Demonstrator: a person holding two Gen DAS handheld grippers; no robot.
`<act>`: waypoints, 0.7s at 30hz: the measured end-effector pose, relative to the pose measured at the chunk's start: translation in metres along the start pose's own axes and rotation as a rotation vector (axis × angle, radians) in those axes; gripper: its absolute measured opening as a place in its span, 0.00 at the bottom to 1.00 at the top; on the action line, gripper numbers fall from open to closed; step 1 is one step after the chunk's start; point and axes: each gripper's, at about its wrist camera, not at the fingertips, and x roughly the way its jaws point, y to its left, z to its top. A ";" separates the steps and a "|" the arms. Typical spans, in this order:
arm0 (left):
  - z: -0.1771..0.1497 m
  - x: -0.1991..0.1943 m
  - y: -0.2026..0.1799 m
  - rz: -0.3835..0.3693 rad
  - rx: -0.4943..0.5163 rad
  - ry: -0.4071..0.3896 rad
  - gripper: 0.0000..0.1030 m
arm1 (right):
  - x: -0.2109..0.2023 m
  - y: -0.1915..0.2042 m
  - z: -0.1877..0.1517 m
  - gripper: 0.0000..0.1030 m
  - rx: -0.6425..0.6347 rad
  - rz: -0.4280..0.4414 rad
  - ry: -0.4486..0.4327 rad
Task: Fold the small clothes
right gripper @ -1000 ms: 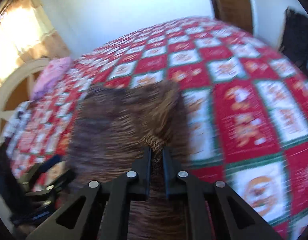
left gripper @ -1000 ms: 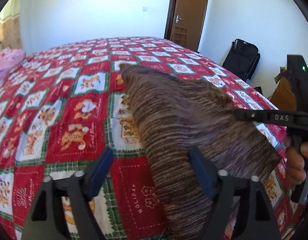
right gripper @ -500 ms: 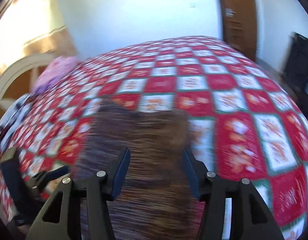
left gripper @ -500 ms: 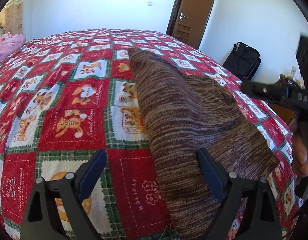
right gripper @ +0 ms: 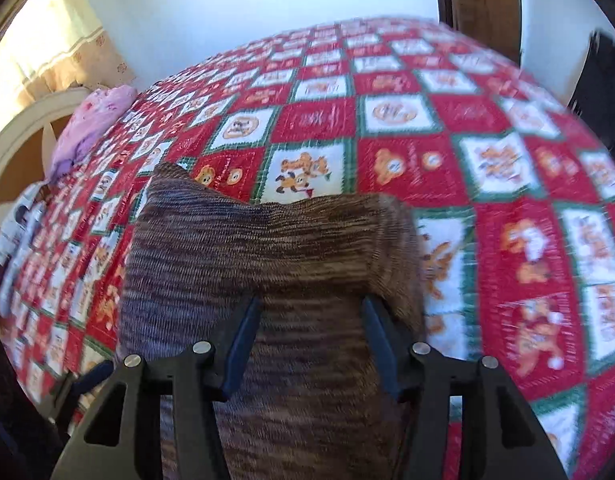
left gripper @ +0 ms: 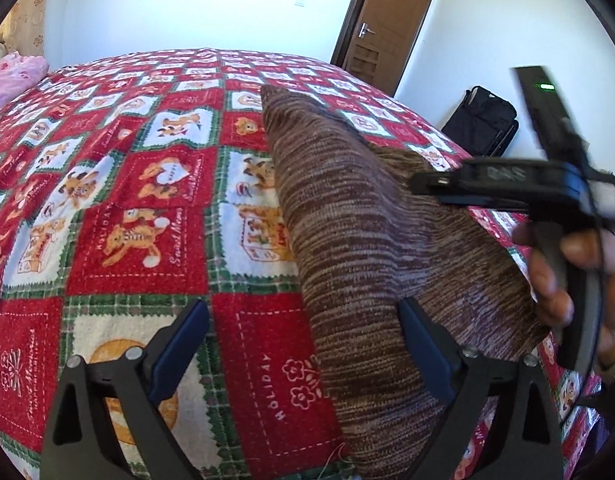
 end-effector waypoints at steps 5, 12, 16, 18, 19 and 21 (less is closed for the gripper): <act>0.000 0.001 0.000 0.009 -0.001 0.001 0.97 | -0.051 0.026 -0.040 0.53 -0.155 0.020 -0.120; -0.001 0.001 -0.001 0.010 0.000 0.001 0.98 | -0.044 0.022 -0.101 0.52 -0.247 -0.048 -0.016; -0.002 0.000 -0.006 0.030 0.028 0.006 1.00 | -0.048 0.021 -0.121 0.52 -0.292 -0.069 -0.037; -0.004 -0.001 -0.006 0.032 0.028 0.008 1.00 | -0.050 0.019 -0.124 0.52 -0.279 -0.063 -0.025; -0.006 -0.003 -0.006 0.032 0.030 0.010 1.00 | -0.050 0.019 -0.124 0.52 -0.283 -0.061 -0.020; -0.009 -0.007 -0.006 0.036 0.029 0.006 1.00 | -0.053 0.019 -0.117 0.52 -0.284 -0.052 -0.001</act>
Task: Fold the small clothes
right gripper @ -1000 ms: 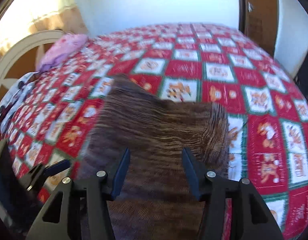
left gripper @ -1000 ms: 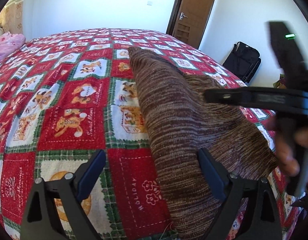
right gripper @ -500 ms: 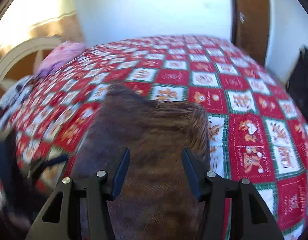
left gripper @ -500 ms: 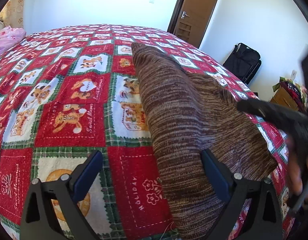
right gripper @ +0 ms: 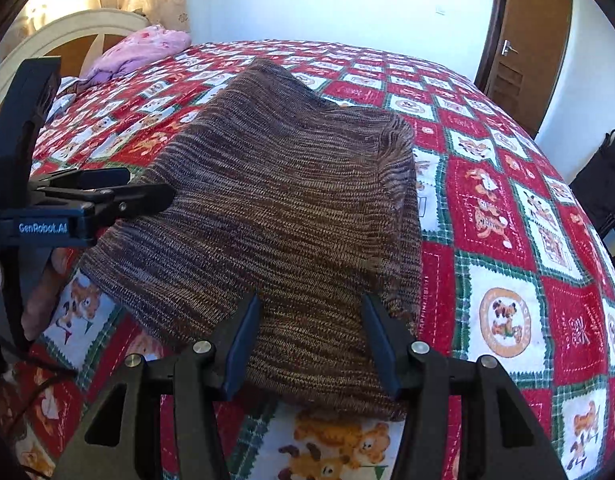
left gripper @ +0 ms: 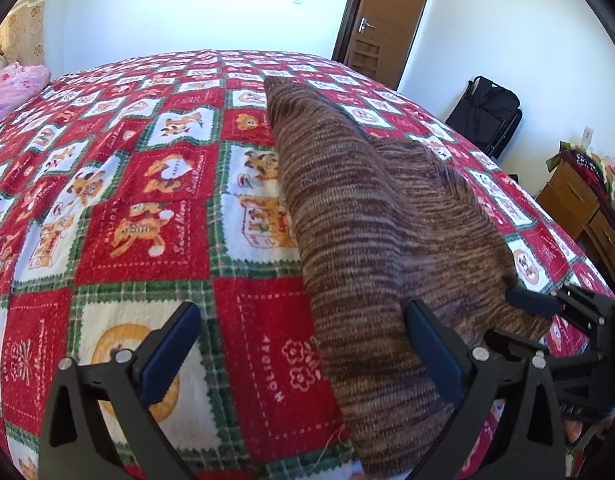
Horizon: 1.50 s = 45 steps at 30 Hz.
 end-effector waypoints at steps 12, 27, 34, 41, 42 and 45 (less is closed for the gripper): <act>-0.006 -0.007 0.006 -0.006 -0.033 -0.015 1.00 | 0.025 0.053 0.132 0.27 -0.117 0.077 -0.112; -0.007 0.001 0.003 0.009 -0.014 0.020 1.00 | 0.055 0.026 0.128 0.37 0.054 0.200 -0.024; -0.007 0.002 0.001 0.024 -0.003 0.027 1.00 | 0.045 0.007 0.070 0.51 0.063 0.161 0.057; -0.007 0.005 -0.001 0.042 0.012 0.037 1.00 | 0.040 0.006 0.041 0.56 0.048 0.141 -0.061; -0.007 0.005 -0.002 0.044 0.013 0.037 1.00 | 0.040 0.008 0.040 0.58 0.022 0.134 -0.076; -0.008 0.004 -0.004 0.052 0.018 0.038 1.00 | 0.035 0.007 0.037 0.60 -0.008 0.141 -0.082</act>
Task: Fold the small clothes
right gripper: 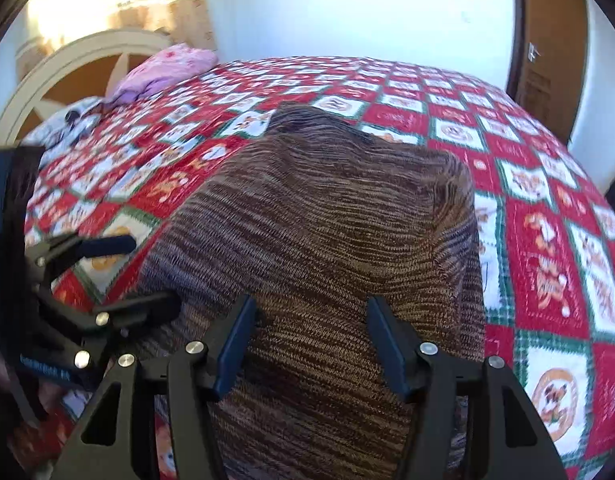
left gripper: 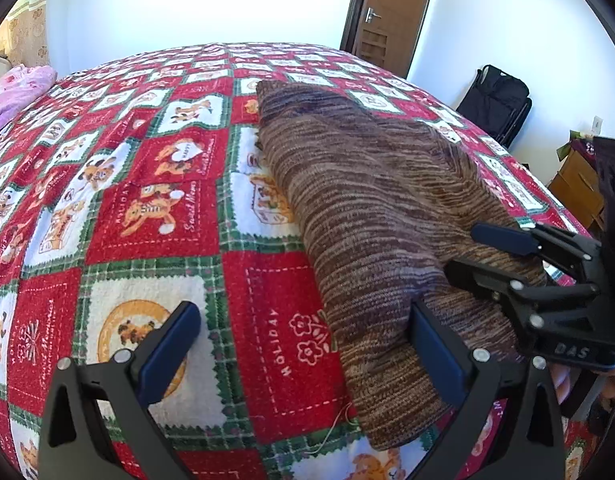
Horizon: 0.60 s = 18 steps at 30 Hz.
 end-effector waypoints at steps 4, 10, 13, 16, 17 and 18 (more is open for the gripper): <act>0.001 -0.001 0.000 0.000 -0.005 0.000 1.00 | -0.006 -0.008 -0.003 0.60 0.026 0.037 -0.010; 0.007 -0.015 -0.003 -0.009 -0.018 0.006 1.00 | -0.020 -0.029 0.004 0.61 0.112 0.128 -0.013; 0.017 -0.026 -0.006 -0.010 -0.013 -0.038 1.00 | -0.030 -0.046 0.011 0.64 0.163 0.135 -0.062; 0.026 -0.024 -0.013 0.020 0.037 -0.056 1.00 | -0.033 -0.061 0.018 0.74 0.190 0.109 -0.090; 0.028 -0.019 -0.015 0.032 0.056 -0.040 1.00 | -0.030 -0.067 0.020 0.74 0.205 0.102 -0.086; 0.030 -0.013 -0.017 0.040 0.069 -0.025 1.00 | -0.029 -0.072 0.021 0.74 0.212 0.100 -0.085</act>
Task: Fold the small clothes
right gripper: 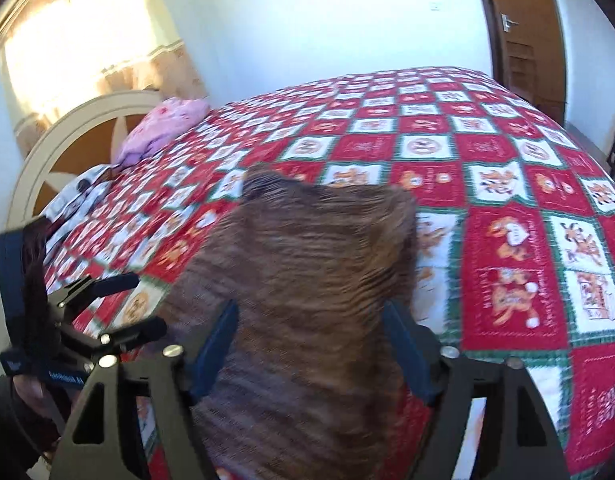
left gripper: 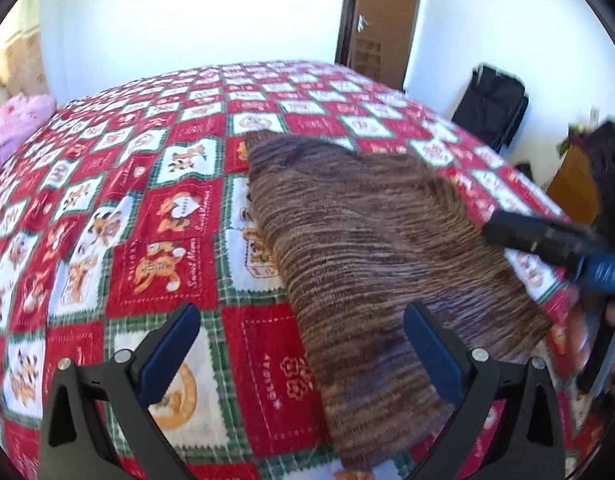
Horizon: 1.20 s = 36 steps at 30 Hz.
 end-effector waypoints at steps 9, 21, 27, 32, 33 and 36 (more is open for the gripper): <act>-0.003 0.028 0.013 -0.141 -0.088 0.069 1.00 | 0.027 -0.048 0.015 0.74 0.112 0.011 0.031; -0.003 0.034 0.001 -0.120 -0.033 0.071 1.00 | 0.072 -0.070 0.032 0.74 0.170 0.103 0.068; -0.001 0.037 0.002 -0.128 -0.031 0.071 1.00 | 0.086 -0.058 0.037 0.74 0.164 0.162 0.083; 0.001 0.039 0.005 -0.157 -0.039 0.066 1.00 | 0.085 -0.068 0.034 0.64 0.216 0.182 0.075; 0.001 0.039 0.004 -0.155 -0.035 0.065 1.00 | 0.086 -0.070 0.033 0.55 0.226 0.173 0.077; 0.001 0.036 -0.002 -0.174 -0.004 0.051 0.82 | 0.086 -0.069 0.032 0.27 0.231 0.176 0.087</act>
